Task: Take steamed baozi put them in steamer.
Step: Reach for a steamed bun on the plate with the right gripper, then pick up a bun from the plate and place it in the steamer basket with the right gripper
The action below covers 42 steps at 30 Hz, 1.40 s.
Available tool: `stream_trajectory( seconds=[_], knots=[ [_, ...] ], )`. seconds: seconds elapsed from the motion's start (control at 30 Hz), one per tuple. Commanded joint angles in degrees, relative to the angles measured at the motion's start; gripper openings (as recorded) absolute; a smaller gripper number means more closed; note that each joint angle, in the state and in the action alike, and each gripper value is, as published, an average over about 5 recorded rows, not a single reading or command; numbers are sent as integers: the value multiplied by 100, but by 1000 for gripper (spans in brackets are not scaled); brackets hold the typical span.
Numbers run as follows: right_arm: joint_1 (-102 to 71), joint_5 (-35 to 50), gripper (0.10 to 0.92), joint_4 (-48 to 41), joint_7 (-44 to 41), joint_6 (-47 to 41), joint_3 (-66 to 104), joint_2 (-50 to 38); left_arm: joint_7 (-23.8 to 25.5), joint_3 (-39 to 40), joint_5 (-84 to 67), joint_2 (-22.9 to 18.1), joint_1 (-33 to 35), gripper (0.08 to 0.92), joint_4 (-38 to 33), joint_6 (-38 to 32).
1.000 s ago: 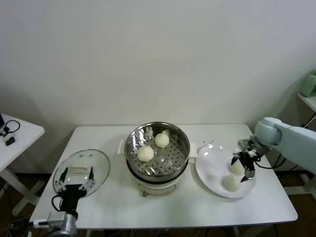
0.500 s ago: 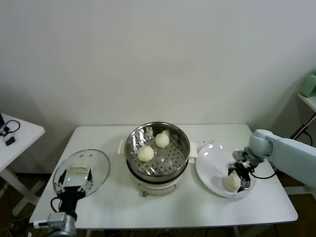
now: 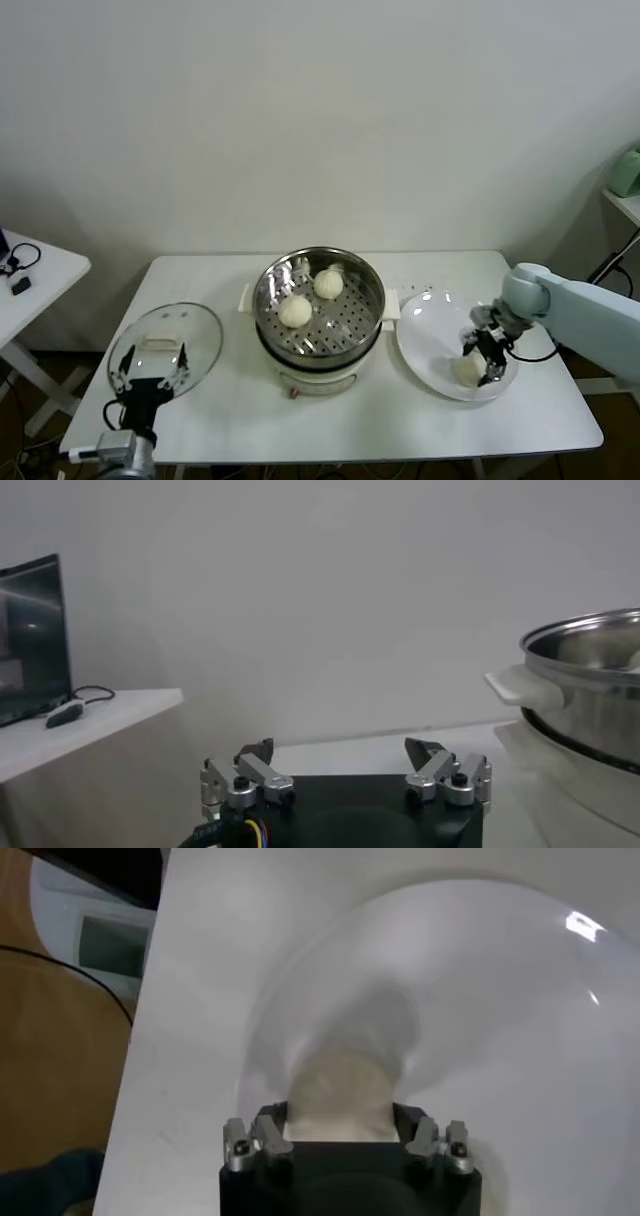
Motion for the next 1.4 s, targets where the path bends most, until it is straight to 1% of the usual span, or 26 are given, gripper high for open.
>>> stream_trajectory(
  seconds=[0.03,0.27,0.53,0.6,0.7,0.8,0.87,1.1,1.4],
  knots=[
    [63,-39,688,27,-8,16,44,19,-62,9,-31,-10,7,823,-26,27],
    [962,-90,679,349,-276,365,-61,6,-61,-4,-32,8,26,823,-43,26],
    [3083,-295,683,1100,-739,1425,-766,256,-122,7,-65,45,53,823,-58,51],
    [3563,-519,684,1295,-795,1769,-929,400,-140,15,-68,58,66,823,-65,69],
    [3966,-1103,685,1582,-838,2394,-946,643,-167,34,-63,72,101,823,-69,86],
    [4053,-1700,687,1874,-832,2926,-750,873,-204,53,-62,72,132,823,-81,109],
    [4042,-1964,687,2083,-819,3113,-626,1004,-226,63,-65,66,143,823,-93,125],
    [3706,-2221,687,2669,-810,3138,-371,1596,-279,97,-107,40,205,823,-164,215],
    [3053,-2259,687,2679,-721,2934,-417,2463,-287,144,-95,24,233,823,-197,286]
  ],
)
